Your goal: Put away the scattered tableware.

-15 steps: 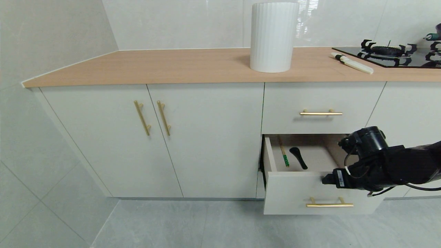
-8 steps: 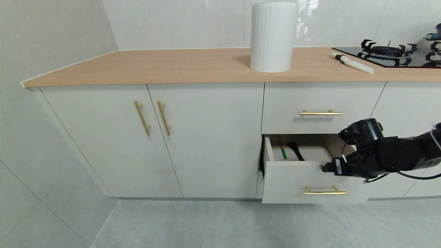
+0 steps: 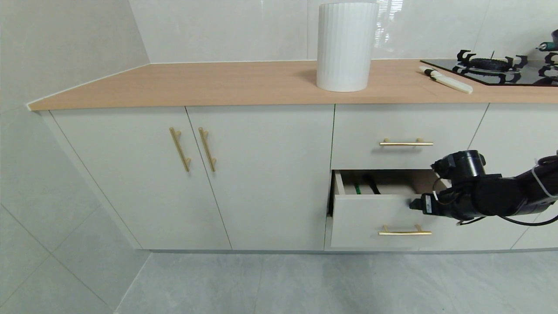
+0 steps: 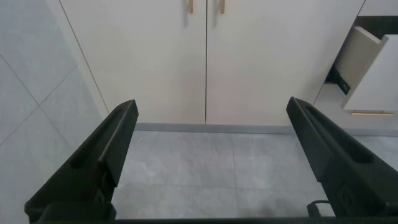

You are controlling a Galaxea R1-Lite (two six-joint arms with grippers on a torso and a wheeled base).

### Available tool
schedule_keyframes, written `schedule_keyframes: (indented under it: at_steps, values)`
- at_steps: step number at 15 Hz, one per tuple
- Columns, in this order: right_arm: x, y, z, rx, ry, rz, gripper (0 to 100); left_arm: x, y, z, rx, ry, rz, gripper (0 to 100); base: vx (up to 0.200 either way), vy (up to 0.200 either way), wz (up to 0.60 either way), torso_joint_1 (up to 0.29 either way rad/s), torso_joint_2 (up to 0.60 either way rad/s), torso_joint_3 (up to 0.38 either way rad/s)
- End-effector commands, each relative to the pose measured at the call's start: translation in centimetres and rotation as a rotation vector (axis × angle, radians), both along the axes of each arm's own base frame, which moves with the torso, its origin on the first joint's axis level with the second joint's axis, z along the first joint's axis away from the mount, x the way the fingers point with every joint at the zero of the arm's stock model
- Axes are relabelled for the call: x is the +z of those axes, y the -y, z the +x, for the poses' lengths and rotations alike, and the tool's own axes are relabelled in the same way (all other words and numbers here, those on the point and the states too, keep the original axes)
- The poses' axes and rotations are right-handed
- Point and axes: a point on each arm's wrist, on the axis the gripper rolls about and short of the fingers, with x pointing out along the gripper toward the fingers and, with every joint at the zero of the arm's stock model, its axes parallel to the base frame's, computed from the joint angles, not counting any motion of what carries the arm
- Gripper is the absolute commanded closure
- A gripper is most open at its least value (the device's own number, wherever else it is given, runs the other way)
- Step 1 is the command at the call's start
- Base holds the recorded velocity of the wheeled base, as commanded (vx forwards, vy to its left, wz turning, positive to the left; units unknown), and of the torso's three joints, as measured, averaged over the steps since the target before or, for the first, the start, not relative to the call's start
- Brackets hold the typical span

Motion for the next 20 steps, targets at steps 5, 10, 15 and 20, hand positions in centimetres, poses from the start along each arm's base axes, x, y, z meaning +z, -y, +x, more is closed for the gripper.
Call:
schedule_keyframes:
  at_steps: [5, 10, 15, 20]
  values:
    - [-3.4, 0.4, 2.7, -0.073, 0.133, -0.034, 0, 0.0, 0.0, 0.0, 0.0, 0.002, 0.001, 0, 0.0, 0.0, 0.0, 0.0, 0.0, 0.0]
    - [-5.2, 0.1, 4.0, -0.135, 0.239, -0.075, 0, 0.0, 0.0, 0.0, 0.0, 0.002, -0.001, 0, 0.0, 0.0, 0.0, 0.0, 0.0, 0.0]
    - [-6.3, -0.2, 5.3, -0.191, 0.383, -0.095, 0, 0.0, 0.0, 0.0, 0.0, 0.002, -0.001, 0, 0.0, 0.0, 0.0, 0.0, 0.0, 0.0]
    - [-6.2, -0.2, 6.5, -0.246, 0.43, -0.113, 0, 0.1, 0.0, 0.0, 0.0, 0.003, 0.001, 0, 0.0, 0.0, 0.0, 0.0, 0.0, 0.0]
